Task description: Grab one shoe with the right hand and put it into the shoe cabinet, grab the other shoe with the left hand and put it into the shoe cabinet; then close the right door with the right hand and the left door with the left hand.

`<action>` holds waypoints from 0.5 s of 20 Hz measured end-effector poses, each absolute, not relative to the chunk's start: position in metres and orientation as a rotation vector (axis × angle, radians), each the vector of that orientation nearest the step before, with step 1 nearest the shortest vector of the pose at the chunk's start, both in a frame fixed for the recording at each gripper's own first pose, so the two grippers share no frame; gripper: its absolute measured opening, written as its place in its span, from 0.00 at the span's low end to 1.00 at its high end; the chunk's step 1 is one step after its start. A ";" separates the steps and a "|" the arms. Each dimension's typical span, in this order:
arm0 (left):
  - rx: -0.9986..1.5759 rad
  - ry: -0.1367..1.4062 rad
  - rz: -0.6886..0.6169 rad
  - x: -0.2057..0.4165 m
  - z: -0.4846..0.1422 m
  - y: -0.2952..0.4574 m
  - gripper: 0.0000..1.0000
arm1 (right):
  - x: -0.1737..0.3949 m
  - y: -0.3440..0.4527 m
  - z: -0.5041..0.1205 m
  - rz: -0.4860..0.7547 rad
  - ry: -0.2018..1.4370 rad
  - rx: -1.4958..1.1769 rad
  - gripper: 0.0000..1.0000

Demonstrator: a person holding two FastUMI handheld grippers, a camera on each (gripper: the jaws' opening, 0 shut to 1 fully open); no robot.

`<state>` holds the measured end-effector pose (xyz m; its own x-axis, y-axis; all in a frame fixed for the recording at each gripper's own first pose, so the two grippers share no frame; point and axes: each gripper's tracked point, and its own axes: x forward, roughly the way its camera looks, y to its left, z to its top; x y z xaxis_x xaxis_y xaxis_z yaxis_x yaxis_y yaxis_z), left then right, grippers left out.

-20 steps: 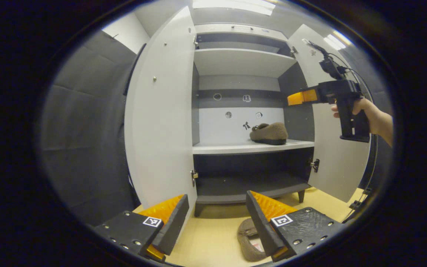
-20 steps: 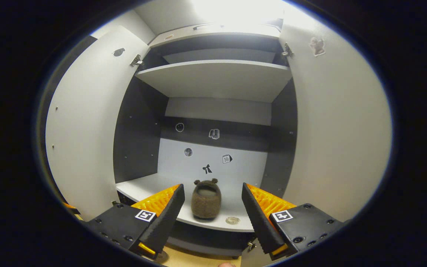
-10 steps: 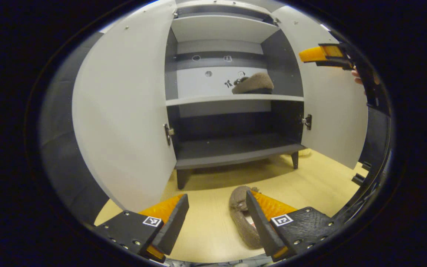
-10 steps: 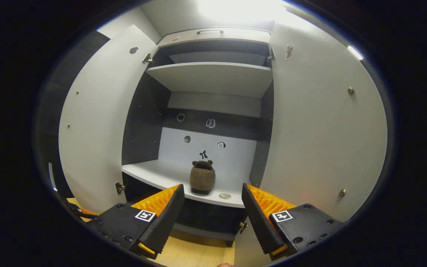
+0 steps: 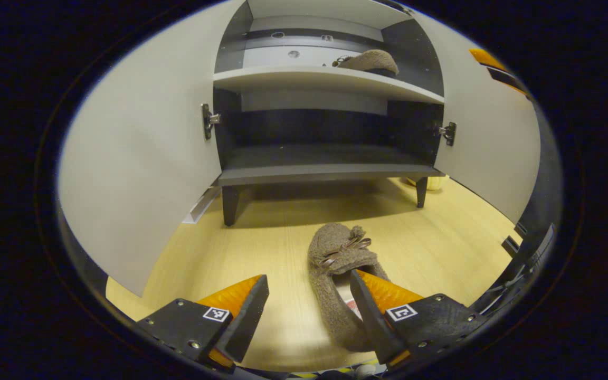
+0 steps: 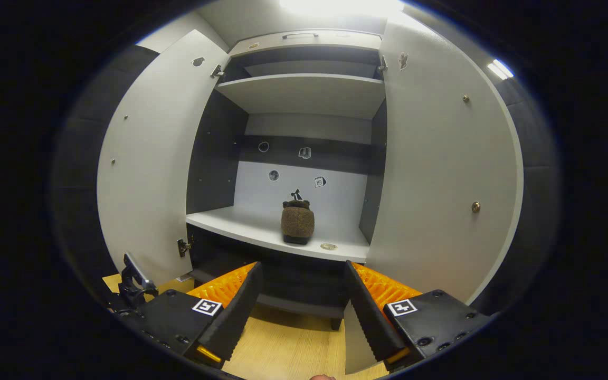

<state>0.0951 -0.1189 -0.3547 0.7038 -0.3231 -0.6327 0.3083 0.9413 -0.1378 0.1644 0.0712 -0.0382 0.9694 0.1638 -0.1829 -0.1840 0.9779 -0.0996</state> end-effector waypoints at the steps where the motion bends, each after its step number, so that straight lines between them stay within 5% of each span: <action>1: -0.019 0.723 -0.351 0.097 -0.360 -0.120 0.91 | 0.162 0.069 -0.041 0.172 0.184 -0.117 0.98; 5: 0.031 0.793 -0.359 0.101 -0.386 -0.122 0.96 | 0.155 0.063 -0.047 0.156 0.213 -0.095 0.97; 7: 0.026 0.831 -0.371 0.097 -0.396 -0.130 0.85 | 0.154 0.059 -0.048 0.148 0.219 -0.095 0.97; 10: -0.006 0.854 -0.413 0.093 -0.401 -0.147 0.53 | 0.151 0.054 -0.047 0.141 0.224 -0.098 0.98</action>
